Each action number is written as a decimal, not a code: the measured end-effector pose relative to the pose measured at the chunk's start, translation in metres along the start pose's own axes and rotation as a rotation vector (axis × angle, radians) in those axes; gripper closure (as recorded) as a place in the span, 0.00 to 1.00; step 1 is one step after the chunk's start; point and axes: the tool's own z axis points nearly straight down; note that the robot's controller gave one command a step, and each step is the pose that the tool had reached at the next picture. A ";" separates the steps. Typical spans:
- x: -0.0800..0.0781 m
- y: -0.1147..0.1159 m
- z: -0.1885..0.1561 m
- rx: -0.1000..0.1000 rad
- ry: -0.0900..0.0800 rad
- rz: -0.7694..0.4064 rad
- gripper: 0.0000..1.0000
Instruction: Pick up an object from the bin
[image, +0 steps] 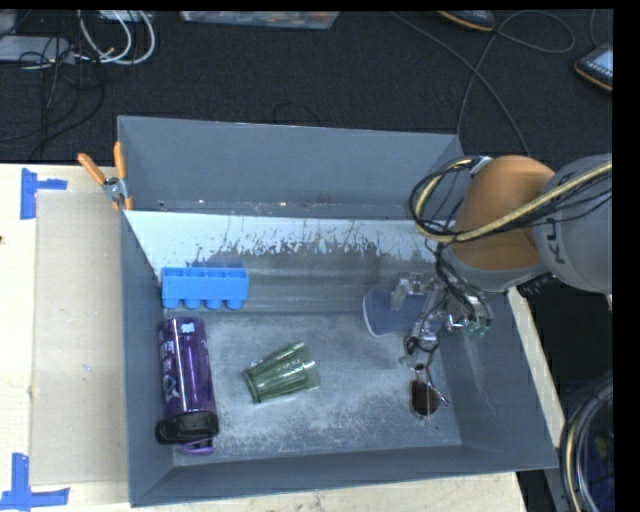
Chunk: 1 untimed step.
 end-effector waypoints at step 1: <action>0.002 -0.018 0.001 0.001 0.002 0.003 0.00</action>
Offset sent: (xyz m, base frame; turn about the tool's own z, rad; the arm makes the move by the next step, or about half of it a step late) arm -0.0250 -0.0443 -0.0367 -0.5422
